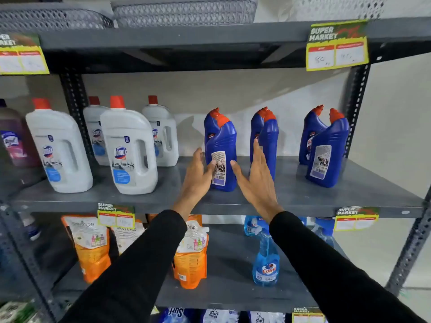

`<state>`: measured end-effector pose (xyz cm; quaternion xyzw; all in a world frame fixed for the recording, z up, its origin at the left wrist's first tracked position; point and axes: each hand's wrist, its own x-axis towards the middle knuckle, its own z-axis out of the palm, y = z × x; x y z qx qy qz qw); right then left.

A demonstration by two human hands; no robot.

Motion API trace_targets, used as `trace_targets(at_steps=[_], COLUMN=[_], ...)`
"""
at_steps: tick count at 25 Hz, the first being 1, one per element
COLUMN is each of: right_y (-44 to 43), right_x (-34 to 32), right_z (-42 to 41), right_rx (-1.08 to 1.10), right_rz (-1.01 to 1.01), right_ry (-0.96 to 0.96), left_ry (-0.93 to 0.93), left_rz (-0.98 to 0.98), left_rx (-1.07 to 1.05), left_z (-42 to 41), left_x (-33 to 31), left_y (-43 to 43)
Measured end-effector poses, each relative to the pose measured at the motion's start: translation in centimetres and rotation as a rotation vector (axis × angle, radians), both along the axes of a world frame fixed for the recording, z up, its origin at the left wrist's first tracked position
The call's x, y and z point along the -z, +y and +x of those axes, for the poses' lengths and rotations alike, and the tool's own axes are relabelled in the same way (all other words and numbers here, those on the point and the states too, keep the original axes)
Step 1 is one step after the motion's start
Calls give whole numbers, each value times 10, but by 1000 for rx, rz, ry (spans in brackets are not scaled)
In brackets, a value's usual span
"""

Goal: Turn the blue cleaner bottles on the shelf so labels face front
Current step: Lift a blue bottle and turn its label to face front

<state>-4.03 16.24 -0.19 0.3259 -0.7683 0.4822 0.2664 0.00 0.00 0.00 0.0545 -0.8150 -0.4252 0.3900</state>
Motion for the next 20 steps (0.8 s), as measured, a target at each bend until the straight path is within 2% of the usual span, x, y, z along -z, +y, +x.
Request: trace_targets(at_steps=[4,9,15,20], right_y=[-22,-34,-37,-42], right_x=[7,17,22,14], right_z=[-8,-21,-26,-26], right_rx=[-20,-70,-57,-18], right_rz=[18,42,42,-62], right_ry=[-216,-297,-271,-151], left_ry=[-110,-99,-33,146], left_rz=[93,195,148,214], left_rx=[68,108,91,148], left_z=[-16,-25,-25,-23], left_x=[7,26,29,17], left_y=[-11,-19,-18,-5])
